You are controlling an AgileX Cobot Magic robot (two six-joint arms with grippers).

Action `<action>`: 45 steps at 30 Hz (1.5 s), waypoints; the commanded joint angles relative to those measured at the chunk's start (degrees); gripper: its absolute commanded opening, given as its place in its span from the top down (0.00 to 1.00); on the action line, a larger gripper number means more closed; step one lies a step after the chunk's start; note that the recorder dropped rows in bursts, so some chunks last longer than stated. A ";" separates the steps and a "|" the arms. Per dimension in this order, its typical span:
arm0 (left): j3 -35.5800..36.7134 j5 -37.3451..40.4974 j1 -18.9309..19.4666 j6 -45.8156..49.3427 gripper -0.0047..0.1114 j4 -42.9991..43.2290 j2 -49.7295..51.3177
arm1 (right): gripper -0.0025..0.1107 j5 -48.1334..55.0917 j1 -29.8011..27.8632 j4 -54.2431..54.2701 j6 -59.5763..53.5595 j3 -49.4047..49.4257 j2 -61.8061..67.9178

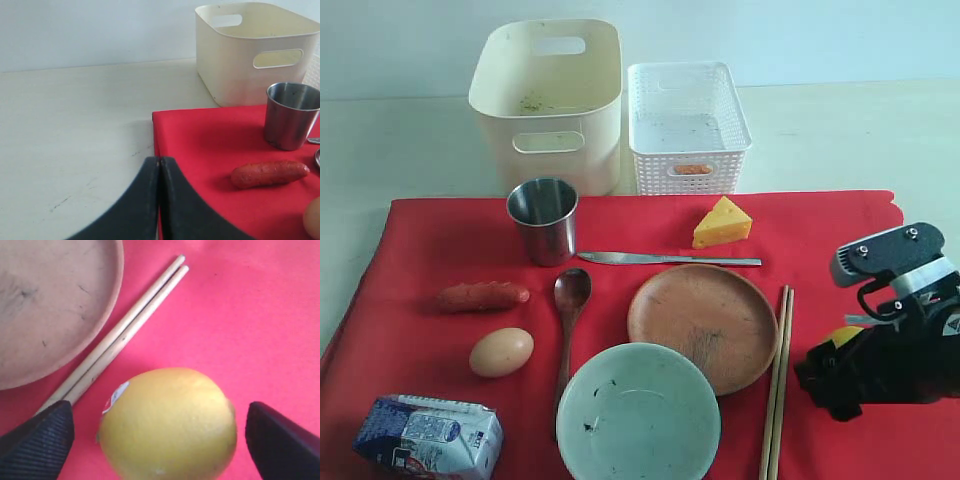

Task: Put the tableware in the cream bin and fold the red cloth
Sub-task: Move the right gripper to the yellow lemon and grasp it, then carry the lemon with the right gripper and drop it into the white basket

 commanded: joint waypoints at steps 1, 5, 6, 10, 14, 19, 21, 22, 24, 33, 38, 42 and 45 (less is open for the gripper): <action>-0.04 -0.46 0.12 -0.03 0.94 -0.31 -0.33 | 0.29 -3.97 0.03 -0.14 0.33 0.12 3.23; -0.04 -0.46 0.12 -0.03 0.94 -0.31 -0.33 | 0.64 -4.61 0.03 -0.14 0.33 0.12 2.33; -0.04 -0.46 0.12 -0.03 0.94 -0.31 -0.33 | 0.71 -4.34 0.03 -0.14 0.33 0.12 1.72; -0.04 -0.46 0.12 -0.03 0.94 -0.31 -0.33 | 0.98 -2.78 0.03 -0.01 1.13 0.12 -3.18; -0.04 -0.46 0.12 -0.03 0.94 -0.31 -0.33 | 0.98 -1.52 0.03 -0.02 1.43 -1.75 -11.50; -0.04 -0.46 0.12 -0.03 0.94 -0.31 -0.33 | 0.98 -1.85 0.03 -0.02 1.43 -8.98 -17.59; -0.04 -0.46 0.12 -0.03 0.94 -0.31 -0.33 | 0.98 -2.71 0.03 -0.12 1.04 -13.31 -16.99; -0.04 -0.46 0.12 -0.03 0.94 -0.31 -0.33 | 0.98 -3.46 0.03 -0.12 0.63 -15.52 -15.94; -0.04 -0.46 0.12 -0.03 0.94 -0.31 -0.33 | 0.98 -4.80 0.03 -0.12 -0.44 -19.85 -12.68; -0.04 -0.46 0.12 -0.03 0.94 -0.31 -0.33 | 0.98 -12.97 0.03 -0.25 -0.71 -36.89 12.96; -0.04 -0.46 0.12 -0.03 0.94 -0.31 -0.33 | 0.98 -15.27 0.03 -0.25 -0.71 -46.63 26.89; -0.04 -0.46 0.12 -0.03 0.94 -0.31 -0.33 | 0.98 -15.27 0.03 -0.25 -0.71 -54.84 35.59; -0.04 -0.46 0.12 -0.03 0.94 -0.31 -0.33 | 0.98 -15.15 0.03 -0.25 -0.71 -59.54 40.70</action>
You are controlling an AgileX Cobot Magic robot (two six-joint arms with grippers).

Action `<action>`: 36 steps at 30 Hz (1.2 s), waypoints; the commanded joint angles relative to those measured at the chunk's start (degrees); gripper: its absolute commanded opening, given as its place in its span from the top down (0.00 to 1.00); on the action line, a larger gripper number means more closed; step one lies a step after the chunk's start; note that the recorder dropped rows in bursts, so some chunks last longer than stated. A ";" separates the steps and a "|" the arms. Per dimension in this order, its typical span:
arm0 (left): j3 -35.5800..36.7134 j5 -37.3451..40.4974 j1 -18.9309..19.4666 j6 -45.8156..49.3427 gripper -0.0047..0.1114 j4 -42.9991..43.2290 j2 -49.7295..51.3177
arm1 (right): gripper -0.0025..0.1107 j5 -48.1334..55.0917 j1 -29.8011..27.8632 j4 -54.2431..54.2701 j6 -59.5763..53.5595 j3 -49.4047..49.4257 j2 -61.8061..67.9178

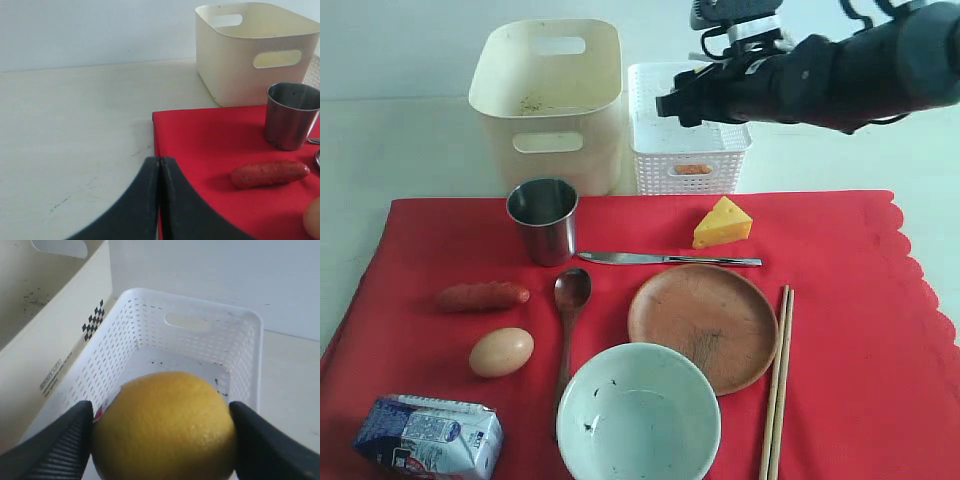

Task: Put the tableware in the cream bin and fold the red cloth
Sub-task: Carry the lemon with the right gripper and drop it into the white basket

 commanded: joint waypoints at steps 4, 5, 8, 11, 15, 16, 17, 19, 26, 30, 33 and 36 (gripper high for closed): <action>-0.04 -0.46 0.12 -0.03 0.94 -0.31 -0.33 | 0.89 -1.85 0.03 -0.21 -0.44 -10.77 10.07; -0.04 -0.46 0.12 -0.03 0.94 -0.31 -0.33 | 0.86 -1.85 0.03 -0.21 -0.44 -11.39 10.80; -0.04 -0.46 0.12 -0.03 0.94 -0.31 -0.33 | 0.71 -1.96 0.03 -0.21 -0.55 -12.66 12.17; -0.04 -0.46 0.12 -0.03 0.94 -0.31 -0.33 | 0.54 -2.24 0.03 -0.21 -1.52 -12.63 12.17; -0.04 -0.46 0.12 -0.03 0.94 -0.31 -0.33 | 0.31 -2.36 0.03 -0.21 -1.52 -12.63 12.17; -0.04 -0.46 0.12 -0.03 0.94 -0.31 -0.33 | 0.27 -2.25 0.03 -0.21 -1.52 -12.63 12.17; -0.04 -0.46 0.12 -0.03 0.94 -0.31 -0.33 | 0.23 -2.14 0.03 -0.21 -1.52 -12.63 12.17; -0.04 -0.46 0.12 -0.03 0.94 -0.31 -0.33 | 0.19 -1.48 0.03 -0.21 -1.52 -12.63 11.97; -0.04 -0.46 0.12 -0.03 0.94 -0.31 -0.33 | 0.19 5.87 0.03 -0.49 -1.63 -12.63 6.45; -0.04 -0.46 0.12 -0.03 0.94 -0.31 -0.33 | 0.33 12.46 -0.19 -0.49 -2.89 -12.28 0.65; -0.04 -0.46 0.12 -0.03 0.94 -0.31 -0.33 | 0.55 18.89 -1.33 -1.20 -2.78 -12.28 -4.14; -0.04 -0.46 0.12 -0.03 0.94 -0.31 -0.33 | 0.77 24.43 -2.59 -1.47 -2.39 -11.46 -8.50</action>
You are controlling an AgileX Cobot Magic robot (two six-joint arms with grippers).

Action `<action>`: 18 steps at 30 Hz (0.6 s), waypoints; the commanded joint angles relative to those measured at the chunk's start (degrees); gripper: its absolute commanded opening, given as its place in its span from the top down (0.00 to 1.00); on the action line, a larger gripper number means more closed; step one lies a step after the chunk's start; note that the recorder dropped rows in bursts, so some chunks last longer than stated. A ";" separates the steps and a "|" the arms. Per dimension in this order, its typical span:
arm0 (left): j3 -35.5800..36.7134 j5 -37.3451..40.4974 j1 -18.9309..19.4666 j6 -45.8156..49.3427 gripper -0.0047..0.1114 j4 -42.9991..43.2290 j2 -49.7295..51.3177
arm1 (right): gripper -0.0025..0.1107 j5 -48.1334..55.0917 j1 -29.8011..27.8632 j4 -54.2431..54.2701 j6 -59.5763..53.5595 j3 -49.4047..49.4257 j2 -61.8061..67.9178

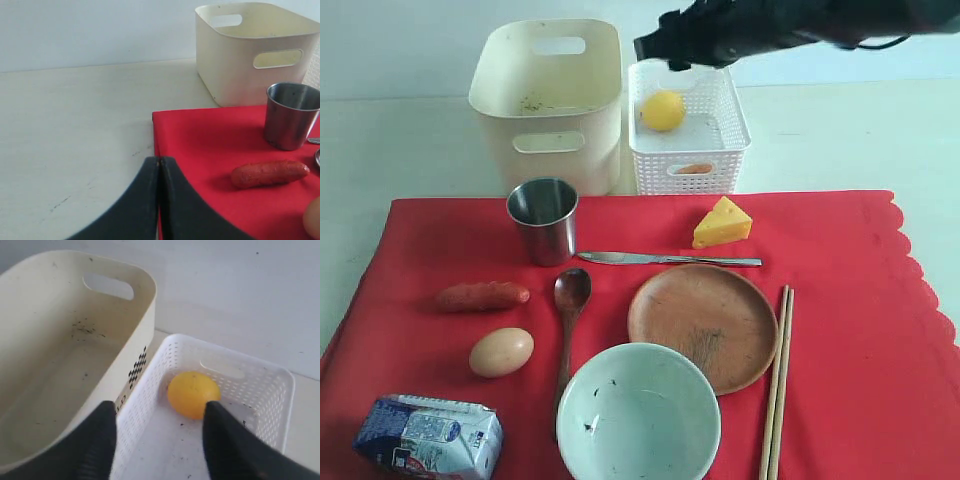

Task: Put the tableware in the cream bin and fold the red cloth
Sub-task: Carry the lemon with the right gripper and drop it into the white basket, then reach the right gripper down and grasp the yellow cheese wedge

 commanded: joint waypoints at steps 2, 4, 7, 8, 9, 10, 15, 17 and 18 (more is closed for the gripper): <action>-0.04 -0.46 0.12 -0.03 0.94 -0.31 -0.33 | 0.88 7.73 -2.23 -0.89 -0.11 3.23 -8.79; -0.04 -0.46 0.12 -0.03 0.94 -0.31 -0.33 | 0.98 6.79 -2.33 -0.72 1.31 8.29 -14.29; -0.04 -0.46 0.12 -0.03 0.94 -0.31 -0.33 | 0.98 6.90 -2.22 -0.22 1.31 17.81 -22.19; -0.04 -0.46 0.12 -0.03 0.94 -0.31 -0.33 | 0.98 6.90 -2.22 -0.15 1.31 19.42 -23.26; -0.04 -0.46 0.12 -0.03 0.94 -0.31 -0.33 | 0.98 6.90 -2.22 0.81 1.31 23.18 -25.25; -0.04 -0.46 0.12 -0.03 0.94 -0.31 -0.33 | 0.98 7.35 -2.22 1.95 1.31 25.49 -25.89; -0.04 -0.46 0.12 -0.03 0.94 -0.31 -0.33 | 0.86 8.08 -2.22 6.43 2.54 33.66 -23.10; -0.04 -0.46 0.12 -0.03 0.94 -0.31 -0.33 | 0.68 6.49 -1.90 6.19 3.55 34.09 -19.74; -0.04 -0.46 0.12 -0.03 0.94 -0.31 -0.33 | 0.58 4.82 -1.60 6.30 2.74 34.09 -17.91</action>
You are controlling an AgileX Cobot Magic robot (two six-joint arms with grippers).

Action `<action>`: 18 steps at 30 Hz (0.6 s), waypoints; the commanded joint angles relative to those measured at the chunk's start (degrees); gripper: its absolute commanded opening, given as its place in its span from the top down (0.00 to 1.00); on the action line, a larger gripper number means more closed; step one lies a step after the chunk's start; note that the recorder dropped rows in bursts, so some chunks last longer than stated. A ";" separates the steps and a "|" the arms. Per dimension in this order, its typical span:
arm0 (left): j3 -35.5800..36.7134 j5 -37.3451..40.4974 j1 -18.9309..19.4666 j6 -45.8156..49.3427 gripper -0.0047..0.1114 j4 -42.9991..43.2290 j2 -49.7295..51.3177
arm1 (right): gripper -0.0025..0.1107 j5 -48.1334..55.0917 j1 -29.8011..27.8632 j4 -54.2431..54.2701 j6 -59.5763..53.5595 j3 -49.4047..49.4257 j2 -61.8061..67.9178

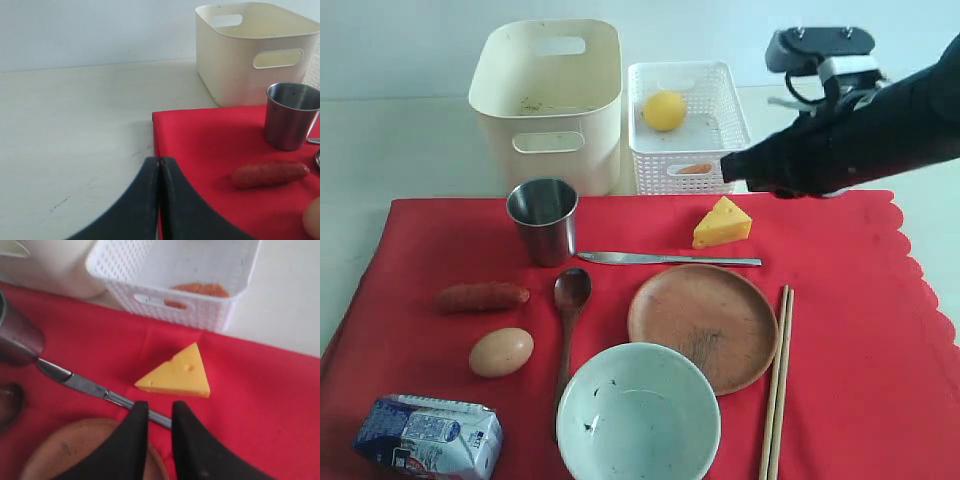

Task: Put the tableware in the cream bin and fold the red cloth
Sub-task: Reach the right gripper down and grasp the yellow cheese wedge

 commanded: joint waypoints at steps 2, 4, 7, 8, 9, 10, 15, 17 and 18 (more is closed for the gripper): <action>-0.04 -0.46 0.12 -0.03 0.94 -0.31 -0.33 | 0.40 -8.09 1.54 0.17 -1.15 0.46 8.07; -0.04 -0.46 0.12 -0.03 0.94 -0.31 -0.33 | 0.29 -9.58 2.97 0.13 -2.66 -0.65 11.86; -0.04 -0.46 0.12 -0.03 0.94 -0.31 -0.33 | 0.25 -9.52 3.79 -0.28 -5.21 -5.41 17.26; -0.04 -0.46 0.12 -0.03 0.94 -0.31 -0.33 | 0.25 -9.75 3.79 -0.28 -5.74 -6.45 18.33; -0.04 -0.46 0.12 -0.03 0.94 -0.31 -0.33 | 0.25 -10.79 3.69 -0.55 -6.33 -8.05 19.97; -0.04 -0.46 0.12 -0.03 0.94 -0.31 -0.33 | 0.25 -10.96 3.69 -0.82 -6.59 -8.56 20.72; -0.04 -0.46 0.12 -0.03 0.94 -0.31 -0.33 | 0.25 -12.12 3.69 -2.40 -6.58 -10.65 23.25; -0.04 -0.46 0.12 -0.03 0.94 -0.31 -0.33 | 0.25 -11.88 3.69 -3.28 -6.58 -11.16 24.56; -0.04 -0.46 0.12 -0.03 0.94 -0.31 -0.33 | 0.25 -12.00 3.69 -3.38 -6.58 -11.29 25.13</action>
